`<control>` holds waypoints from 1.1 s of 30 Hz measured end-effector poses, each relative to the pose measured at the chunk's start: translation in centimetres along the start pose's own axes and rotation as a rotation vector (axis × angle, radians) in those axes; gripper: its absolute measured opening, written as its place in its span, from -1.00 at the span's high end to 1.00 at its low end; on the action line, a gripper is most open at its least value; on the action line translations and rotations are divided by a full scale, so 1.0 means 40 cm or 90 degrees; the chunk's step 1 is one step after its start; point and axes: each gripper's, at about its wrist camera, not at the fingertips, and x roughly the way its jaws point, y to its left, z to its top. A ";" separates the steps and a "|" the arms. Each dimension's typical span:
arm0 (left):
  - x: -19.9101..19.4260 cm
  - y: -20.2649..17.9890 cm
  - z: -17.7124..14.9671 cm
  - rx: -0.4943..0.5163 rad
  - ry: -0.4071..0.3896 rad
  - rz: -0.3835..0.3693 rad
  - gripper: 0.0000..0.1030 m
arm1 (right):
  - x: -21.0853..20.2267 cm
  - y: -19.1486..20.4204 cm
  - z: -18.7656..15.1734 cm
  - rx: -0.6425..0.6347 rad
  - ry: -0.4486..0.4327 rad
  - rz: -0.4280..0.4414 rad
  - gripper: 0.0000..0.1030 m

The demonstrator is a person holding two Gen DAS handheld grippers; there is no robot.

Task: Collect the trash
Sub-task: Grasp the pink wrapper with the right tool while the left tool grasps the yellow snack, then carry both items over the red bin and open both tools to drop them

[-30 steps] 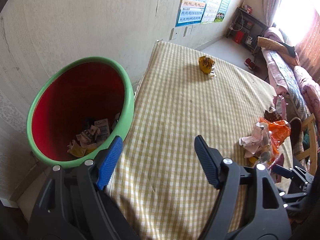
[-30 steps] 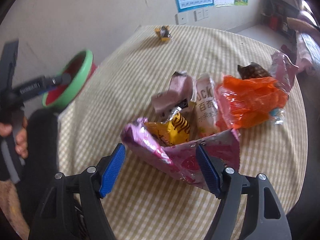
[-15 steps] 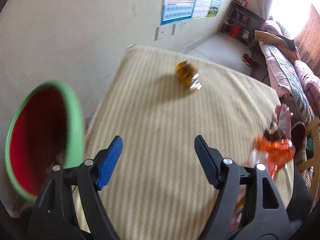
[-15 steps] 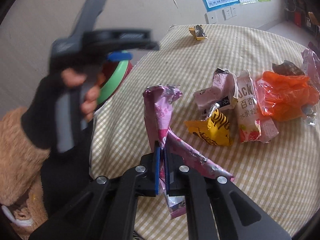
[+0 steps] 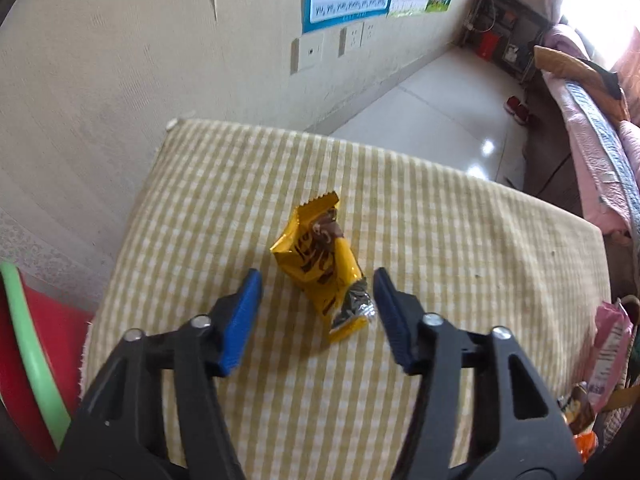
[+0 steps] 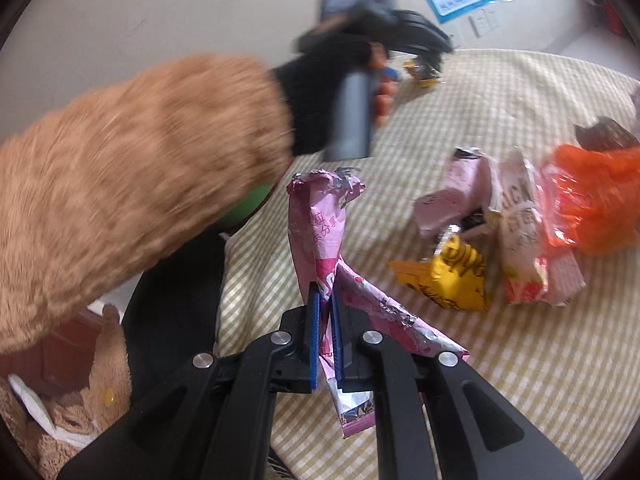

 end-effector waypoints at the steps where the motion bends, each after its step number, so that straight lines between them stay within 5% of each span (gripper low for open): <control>1: 0.010 0.002 0.000 -0.007 0.007 0.000 0.21 | 0.003 0.006 -0.001 -0.007 0.004 0.004 0.86; 6: -0.015 -0.003 -0.023 0.037 -0.007 0.000 0.47 | 0.020 0.012 0.006 -0.009 0.011 0.006 0.86; 19: -0.246 0.143 -0.267 0.074 -0.052 -0.012 0.47 | 0.010 -0.026 -0.002 0.032 -0.007 -0.024 0.86; 24: -0.301 0.201 -0.367 0.057 -0.033 -0.019 0.47 | 0.002 -0.040 -0.006 0.039 -0.020 -0.045 0.86; 33: -0.408 0.225 -0.408 0.056 -0.096 -0.039 0.47 | -0.012 -0.010 -0.014 0.025 -0.045 -0.101 0.86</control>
